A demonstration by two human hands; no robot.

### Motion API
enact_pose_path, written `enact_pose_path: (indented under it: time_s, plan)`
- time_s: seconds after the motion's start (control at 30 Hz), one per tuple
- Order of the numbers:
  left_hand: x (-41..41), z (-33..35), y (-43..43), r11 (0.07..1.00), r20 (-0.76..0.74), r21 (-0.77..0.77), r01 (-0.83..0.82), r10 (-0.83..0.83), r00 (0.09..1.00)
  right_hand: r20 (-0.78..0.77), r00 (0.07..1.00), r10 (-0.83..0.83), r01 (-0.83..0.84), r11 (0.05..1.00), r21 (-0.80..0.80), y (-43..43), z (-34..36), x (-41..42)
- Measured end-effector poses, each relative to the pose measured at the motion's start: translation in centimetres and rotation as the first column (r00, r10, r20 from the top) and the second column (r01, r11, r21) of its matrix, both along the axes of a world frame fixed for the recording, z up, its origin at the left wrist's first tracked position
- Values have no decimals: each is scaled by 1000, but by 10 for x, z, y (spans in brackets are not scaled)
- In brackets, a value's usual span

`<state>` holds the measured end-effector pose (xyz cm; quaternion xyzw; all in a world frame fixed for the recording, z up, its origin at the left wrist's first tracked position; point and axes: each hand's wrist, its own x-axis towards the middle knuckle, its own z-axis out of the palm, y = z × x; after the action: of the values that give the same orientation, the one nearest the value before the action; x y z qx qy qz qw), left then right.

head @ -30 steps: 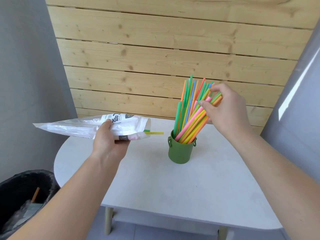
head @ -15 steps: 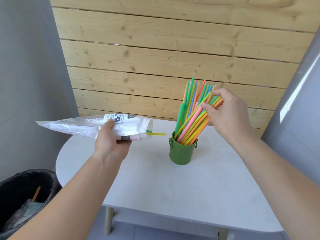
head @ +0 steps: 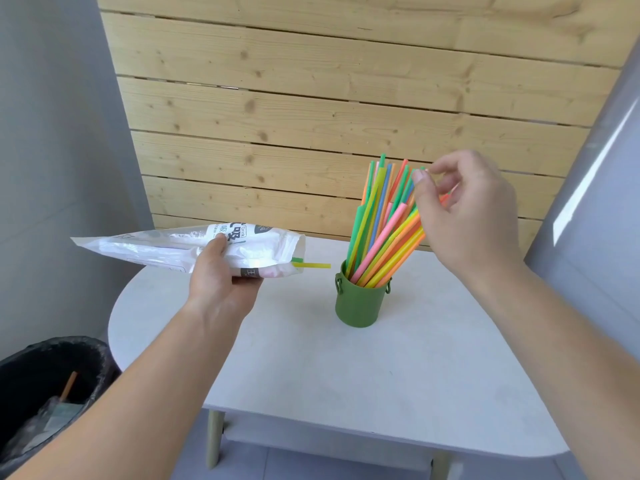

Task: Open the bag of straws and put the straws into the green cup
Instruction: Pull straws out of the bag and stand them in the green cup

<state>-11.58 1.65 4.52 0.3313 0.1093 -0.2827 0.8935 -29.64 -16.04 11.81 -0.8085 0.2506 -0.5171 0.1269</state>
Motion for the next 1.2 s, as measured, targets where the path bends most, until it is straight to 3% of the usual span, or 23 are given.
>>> enact_pose_path:
  time_s: [0.1, 0.17, 0.23, 0.3, 0.4, 0.47, 0.6, 0.8, 1.2]
  plan:
    - [0, 1, 1, 1000, 17, -22, 11, -11, 1000, -48, 987, 155, -144, 973, 181, 19, -9, 5]
    - [-1, 3, 1, 999, 65, -44, 28, -25, 998, -104, 960, 261, -186, 867, 462, 35, -21, 14]
    - [-3, 7, 0, 997, 127, -69, 42, -33, 991, -115, 928, 355, -137, 610, 780, 47, -39, 24]
    - [-7, 12, -2, 995, 208, -75, 65, -48, 977, -44, 920, 390, -87, 311, 946, 56, -53, 31]
    - [-13, 17, -5, 994, 299, -54, 91, -71, 952, 159, 926, 342, -157, -32, 987, 62, -63, 38]
    - [-17, 18, -6, 996, 335, -22, 91, -78, 939, 241, 925, 294, -208, -140, 968, 66, -64, 42]
    - [-22, 19, -9, 996, 410, 13, 85, -83, 908, 336, 919, 207, -281, -254, 925, 69, -71, 49]
    - [-28, 22, -8, 996, 494, 71, 60, -88, 865, 413, 899, 149, -348, -331, 877, 67, -79, 51]
    - [-29, 28, -6, 992, 620, 27, 124, -114, 776, 393, 900, 189, -333, -286, 899, 64, -83, 50]
